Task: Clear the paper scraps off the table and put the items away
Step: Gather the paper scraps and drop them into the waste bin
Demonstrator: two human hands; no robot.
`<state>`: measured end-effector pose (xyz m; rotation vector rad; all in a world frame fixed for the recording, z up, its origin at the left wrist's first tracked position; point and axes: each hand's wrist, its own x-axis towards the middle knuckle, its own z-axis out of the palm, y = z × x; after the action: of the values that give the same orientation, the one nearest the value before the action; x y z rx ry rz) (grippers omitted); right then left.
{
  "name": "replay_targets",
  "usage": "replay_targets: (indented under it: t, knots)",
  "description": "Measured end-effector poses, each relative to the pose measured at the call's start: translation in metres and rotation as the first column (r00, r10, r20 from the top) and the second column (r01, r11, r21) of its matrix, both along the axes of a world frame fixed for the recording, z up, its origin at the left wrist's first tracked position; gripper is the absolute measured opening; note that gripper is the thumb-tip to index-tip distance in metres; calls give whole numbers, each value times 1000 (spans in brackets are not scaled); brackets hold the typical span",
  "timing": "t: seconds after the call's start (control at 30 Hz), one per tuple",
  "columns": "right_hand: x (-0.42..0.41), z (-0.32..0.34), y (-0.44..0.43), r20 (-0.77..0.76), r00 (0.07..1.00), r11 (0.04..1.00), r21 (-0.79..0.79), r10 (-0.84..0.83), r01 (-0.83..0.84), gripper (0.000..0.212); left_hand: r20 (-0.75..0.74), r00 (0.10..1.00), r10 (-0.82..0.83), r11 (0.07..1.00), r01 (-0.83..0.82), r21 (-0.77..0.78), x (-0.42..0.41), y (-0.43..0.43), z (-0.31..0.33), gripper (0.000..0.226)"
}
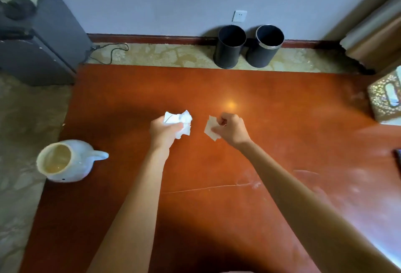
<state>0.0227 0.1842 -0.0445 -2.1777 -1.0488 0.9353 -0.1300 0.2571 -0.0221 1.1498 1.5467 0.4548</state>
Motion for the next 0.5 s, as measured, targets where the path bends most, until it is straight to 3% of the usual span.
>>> replay_targets:
  t: [0.1, 0.27, 0.33, 0.4, 0.5]
  knots:
    - [35, 12, -66, 17, 978, 978, 37, -207, 206, 21, 62, 990, -127, 992, 128, -1, 53, -46, 9, 16]
    - [95, 27, -180, 30, 843, 843, 48, -537, 535, 10, 138, 921, -363, 928, 371, -33, 139, -136, 15, 16]
    - [117, 33, -222, 28, 783, 782, 77, -621, 618, 5, 148, 878, -455, 884, 465, -46, 173, -175, 18, 24]
    - [140, 37, -262, 23, 725, 723, 92, -689, 684, 4, 157, 836, -526, 841, 538, -46, 207, -211, 21, 14]
    - [179, 42, -323, 2, 645, 642, 101, -764, 760, 12, 164, 777, -608, 785, 619, -25, 263, -267, 25, 17]
